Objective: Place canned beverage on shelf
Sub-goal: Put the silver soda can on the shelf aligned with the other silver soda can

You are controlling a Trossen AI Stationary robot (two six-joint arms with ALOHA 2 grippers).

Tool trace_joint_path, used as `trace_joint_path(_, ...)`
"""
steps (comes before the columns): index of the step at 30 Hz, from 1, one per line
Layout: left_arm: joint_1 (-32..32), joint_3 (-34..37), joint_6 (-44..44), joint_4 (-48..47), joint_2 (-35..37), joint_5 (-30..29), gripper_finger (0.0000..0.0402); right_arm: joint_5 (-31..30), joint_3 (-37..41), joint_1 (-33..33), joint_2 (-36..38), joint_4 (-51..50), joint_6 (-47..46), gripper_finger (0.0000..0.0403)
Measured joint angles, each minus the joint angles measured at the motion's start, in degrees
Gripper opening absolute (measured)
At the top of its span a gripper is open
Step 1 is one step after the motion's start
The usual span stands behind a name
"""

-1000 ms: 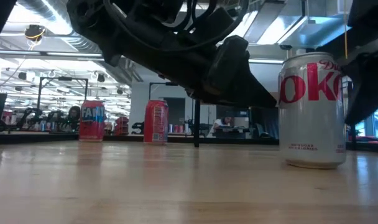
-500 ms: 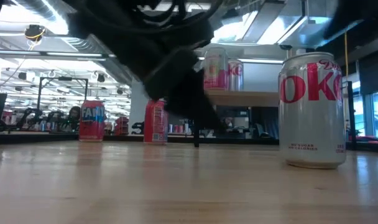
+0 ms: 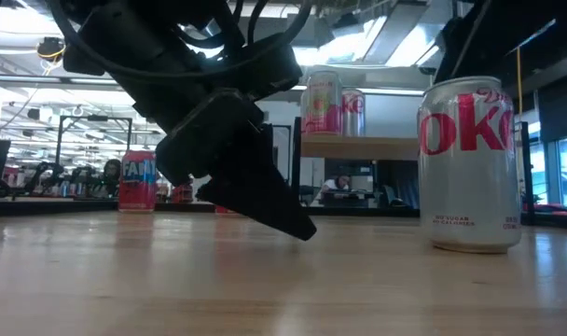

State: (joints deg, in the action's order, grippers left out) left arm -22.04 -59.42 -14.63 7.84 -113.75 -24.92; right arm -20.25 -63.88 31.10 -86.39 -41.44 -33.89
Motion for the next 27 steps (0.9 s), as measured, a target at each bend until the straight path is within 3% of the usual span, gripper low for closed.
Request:
trace_joint_path(6,0.0,0.0,0.0,0.0,0.0,-0.1,0.0346,3.4,1.8,-0.3,0.2,3.6,2.4,0.0342)
trace_joint_path(15,0.0,0.0,-0.3,0.0,0.0,-0.1,0.0346,0.3,1.7,-0.8,0.2,2.6,3.0,0.0342)
trace_joint_path(27,0.0,0.0,-0.3,0.3,0.0,-0.1,0.0346,4.5,-4.3,-0.7,-0.3,-1.9,3.9,0.0342)
